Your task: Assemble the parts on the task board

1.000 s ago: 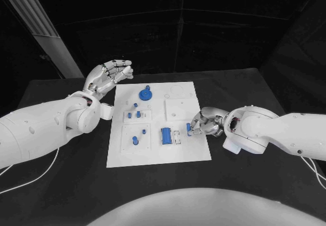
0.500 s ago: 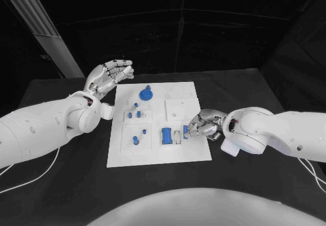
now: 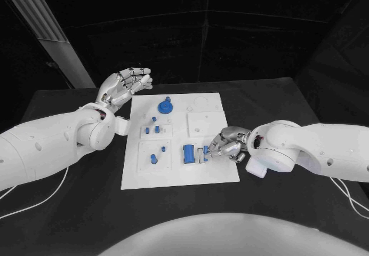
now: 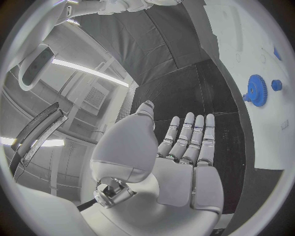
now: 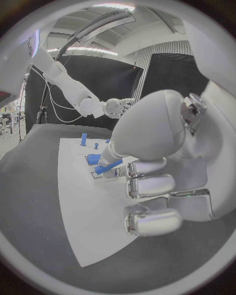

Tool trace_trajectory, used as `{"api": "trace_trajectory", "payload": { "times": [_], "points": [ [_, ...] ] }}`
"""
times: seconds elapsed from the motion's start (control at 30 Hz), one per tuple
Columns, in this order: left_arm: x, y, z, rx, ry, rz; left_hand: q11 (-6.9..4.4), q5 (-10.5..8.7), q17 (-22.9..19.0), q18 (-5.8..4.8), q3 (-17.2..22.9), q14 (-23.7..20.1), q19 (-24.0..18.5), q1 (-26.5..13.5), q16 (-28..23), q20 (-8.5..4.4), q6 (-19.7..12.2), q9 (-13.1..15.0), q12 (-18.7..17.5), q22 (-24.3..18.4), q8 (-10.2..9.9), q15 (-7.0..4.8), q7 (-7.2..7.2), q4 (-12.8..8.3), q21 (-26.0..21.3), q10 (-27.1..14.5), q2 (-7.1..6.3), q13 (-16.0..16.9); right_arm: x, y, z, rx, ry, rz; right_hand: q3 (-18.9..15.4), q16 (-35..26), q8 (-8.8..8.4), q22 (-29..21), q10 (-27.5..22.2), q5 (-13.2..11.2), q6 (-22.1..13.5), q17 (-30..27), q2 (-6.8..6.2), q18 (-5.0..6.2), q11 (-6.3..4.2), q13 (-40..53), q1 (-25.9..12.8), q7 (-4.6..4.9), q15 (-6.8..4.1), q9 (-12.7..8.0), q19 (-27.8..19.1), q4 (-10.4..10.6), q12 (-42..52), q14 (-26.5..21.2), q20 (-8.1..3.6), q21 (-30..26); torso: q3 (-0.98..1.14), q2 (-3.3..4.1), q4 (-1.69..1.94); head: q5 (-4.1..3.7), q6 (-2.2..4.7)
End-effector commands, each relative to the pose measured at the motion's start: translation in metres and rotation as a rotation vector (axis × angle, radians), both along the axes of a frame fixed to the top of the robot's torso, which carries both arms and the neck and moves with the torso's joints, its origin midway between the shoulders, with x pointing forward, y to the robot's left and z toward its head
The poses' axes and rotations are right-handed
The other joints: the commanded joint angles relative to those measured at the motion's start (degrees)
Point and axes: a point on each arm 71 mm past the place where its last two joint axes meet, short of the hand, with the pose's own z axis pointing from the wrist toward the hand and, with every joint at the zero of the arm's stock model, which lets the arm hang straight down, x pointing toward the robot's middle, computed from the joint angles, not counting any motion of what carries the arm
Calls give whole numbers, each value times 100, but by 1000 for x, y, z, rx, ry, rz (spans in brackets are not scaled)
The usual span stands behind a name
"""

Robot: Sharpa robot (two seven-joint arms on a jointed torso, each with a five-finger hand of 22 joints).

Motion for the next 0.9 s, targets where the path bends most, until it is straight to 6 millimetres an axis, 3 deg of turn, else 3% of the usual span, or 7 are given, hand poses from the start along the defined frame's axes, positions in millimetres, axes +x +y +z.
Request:
{"api": "trace_trajectory", "payload": {
  "times": [0.03, 0.9],
  "points": [
    [-2, -1, 8, -53, -88, -24, 1, 32, -9, -104, -48, -27, -8, 5, 24, -8, -51, -8, 11, -10, 37, -3, 819, 0, -33, -49, 70, -10, -2, 1, -4, -16, 68, 28, -2, 14, -30, 1510, 596, -23, 54, 1510, -3, -42, 33, 1505, -59, -4, 21, -10, 593, 37, -19, 606, 23, 18, 3, 5, 0, 5, 1],
    [-2, -2, 8, -54, -86, -27, 1, 32, -9, -104, -48, -27, -8, 5, 24, -8, -51, -8, 11, -10, 37, -3, 819, 0, -33, -49, 70, -10, 4, 7, -10, -60, 94, 47, -26, 14, -31, 1510, 596, -26, 60, 1510, -3, -42, 32, 1505, -73, -9, 15, -11, 593, 54, -19, 606, 22, 18, 5, 5, 1, 11, 1]
  ]
}}
